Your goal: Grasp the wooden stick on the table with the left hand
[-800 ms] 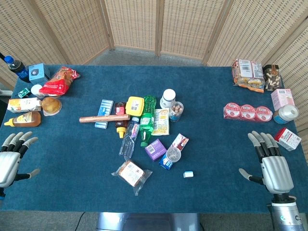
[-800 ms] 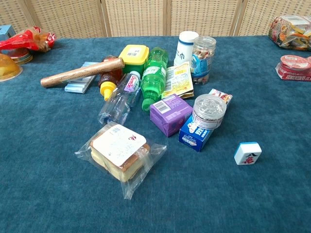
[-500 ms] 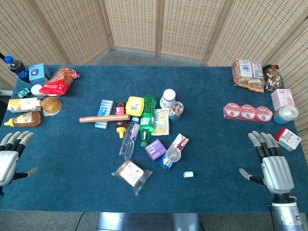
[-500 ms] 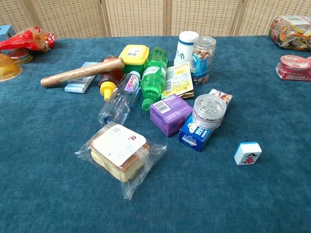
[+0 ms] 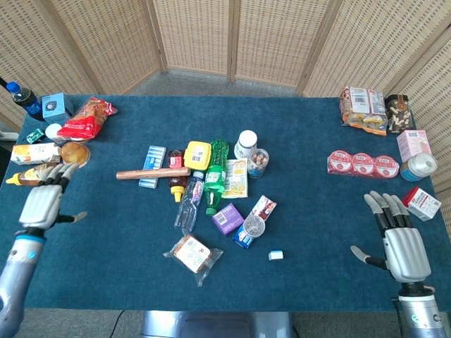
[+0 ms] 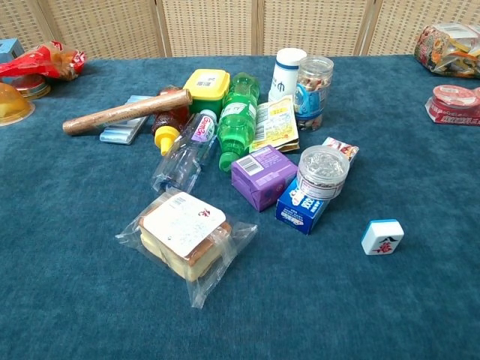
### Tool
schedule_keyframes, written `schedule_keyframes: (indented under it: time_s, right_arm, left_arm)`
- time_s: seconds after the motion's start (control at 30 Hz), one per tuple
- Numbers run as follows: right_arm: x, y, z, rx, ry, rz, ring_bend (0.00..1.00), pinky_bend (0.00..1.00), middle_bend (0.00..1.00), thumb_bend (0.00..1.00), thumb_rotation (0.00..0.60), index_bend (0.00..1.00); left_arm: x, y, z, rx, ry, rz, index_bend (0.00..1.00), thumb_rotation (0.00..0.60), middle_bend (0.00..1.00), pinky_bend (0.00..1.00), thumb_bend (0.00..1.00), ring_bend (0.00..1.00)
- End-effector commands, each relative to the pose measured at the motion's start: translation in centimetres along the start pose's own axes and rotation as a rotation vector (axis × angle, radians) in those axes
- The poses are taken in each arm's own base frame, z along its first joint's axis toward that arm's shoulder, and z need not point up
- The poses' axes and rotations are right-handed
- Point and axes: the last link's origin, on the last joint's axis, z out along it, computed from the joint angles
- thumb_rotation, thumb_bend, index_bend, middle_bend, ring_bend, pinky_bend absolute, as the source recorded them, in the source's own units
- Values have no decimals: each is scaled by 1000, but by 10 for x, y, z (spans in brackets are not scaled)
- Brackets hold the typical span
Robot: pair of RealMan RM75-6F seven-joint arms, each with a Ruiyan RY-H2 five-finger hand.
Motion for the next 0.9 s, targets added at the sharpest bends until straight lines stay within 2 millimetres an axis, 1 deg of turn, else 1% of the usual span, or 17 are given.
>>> schedule_keyframes:
  time_s: [0.03,0.17,0.47,0.57,0.77,0.83,0.87,0.9]
  right_arm:
    - [1,1,0,0,7,5,0,0,0,0,600,0]
    - [2,2,1,0,8,10,0,0,0,0,600,0]
    - [2,2,0,6,4,16,0,0,0,0,600,0]
    - [3,2,1,10,12,24,0,0,0,0,600,0]
    - [4,2,0,12,15,33,0,0,0,0,600,0]
    - [5,2,0,14,18,35,0,0,0,0,600,0]
    - [5,2,1,15,20,38,0,0,0,0,600,0]
    - [6,2,1,15,23,40,0,0,0,0,600,0]
  left_arm:
    - [-7,20,28,-21,-4,-3,52,600,0,45,57,0]
    - [-20,42,48,-36,-35,-15,49,600,0,55,55,0]
    - [-45,79,79,-60,-84,-31,64,600,0,82,55,0]
    - [-51,89,88,-66,-92,-24,77,600,0,85,54,0]
    - [-65,99,98,-60,-122,-11,111,600,0,106,54,0]
    - [-67,102,101,-58,-121,-10,137,600,0,148,53,0]
    - [-68,104,103,-57,-112,-8,173,600,17,213,54,24]
    - [-69,105,104,-58,-104,-4,228,600,75,315,54,87]
